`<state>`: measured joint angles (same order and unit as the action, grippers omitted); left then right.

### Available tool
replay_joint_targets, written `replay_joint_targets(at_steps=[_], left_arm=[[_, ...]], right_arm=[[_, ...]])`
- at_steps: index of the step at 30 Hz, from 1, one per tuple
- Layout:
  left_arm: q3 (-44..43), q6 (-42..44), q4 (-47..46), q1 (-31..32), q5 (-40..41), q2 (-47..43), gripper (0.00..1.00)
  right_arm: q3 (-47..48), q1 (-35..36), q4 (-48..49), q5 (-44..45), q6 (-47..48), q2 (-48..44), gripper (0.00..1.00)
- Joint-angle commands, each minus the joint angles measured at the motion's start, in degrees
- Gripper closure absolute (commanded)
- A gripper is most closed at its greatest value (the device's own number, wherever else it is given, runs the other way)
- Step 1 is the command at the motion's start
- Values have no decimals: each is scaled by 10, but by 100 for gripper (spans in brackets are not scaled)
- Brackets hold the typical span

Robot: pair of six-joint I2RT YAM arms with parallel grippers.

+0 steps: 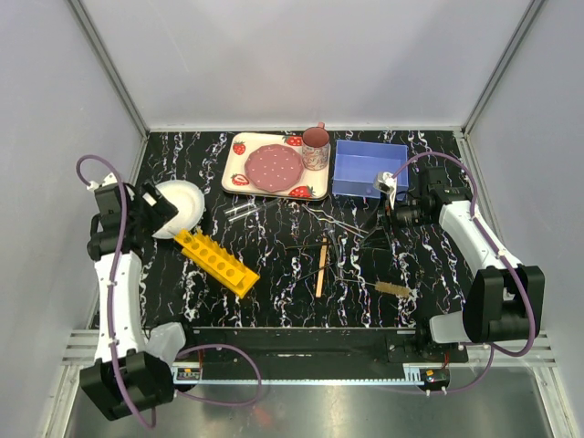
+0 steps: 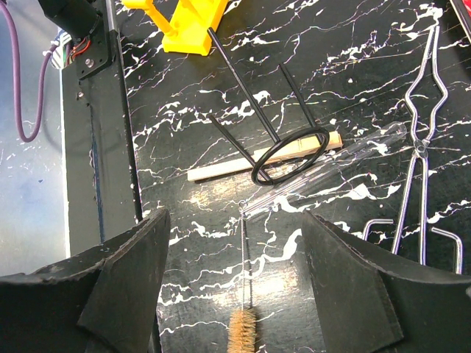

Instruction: Organize the chemistry lab equipment

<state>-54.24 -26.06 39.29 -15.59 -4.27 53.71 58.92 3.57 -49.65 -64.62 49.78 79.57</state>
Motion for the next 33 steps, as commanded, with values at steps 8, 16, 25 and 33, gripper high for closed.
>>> replay_joint_targets(at_steps=[8, 16, 25, 33], left_arm=[[66, -5, -72, -51, -113, 54, 26], [87, 5, -106, -58, -114, 84, 43], [83, 9, -102, -58, -115, 83, 61], [82, 15, -85, -57, -109, 72, 65]], right_arm=[[23, -3, -7, -17, 16, 3, 22], [24, -5, -9, -16, 18, 4, 22], [27, -4, -16, -15, 23, 8, 22], [30, -4, -21, -16, 27, 9, 22]])
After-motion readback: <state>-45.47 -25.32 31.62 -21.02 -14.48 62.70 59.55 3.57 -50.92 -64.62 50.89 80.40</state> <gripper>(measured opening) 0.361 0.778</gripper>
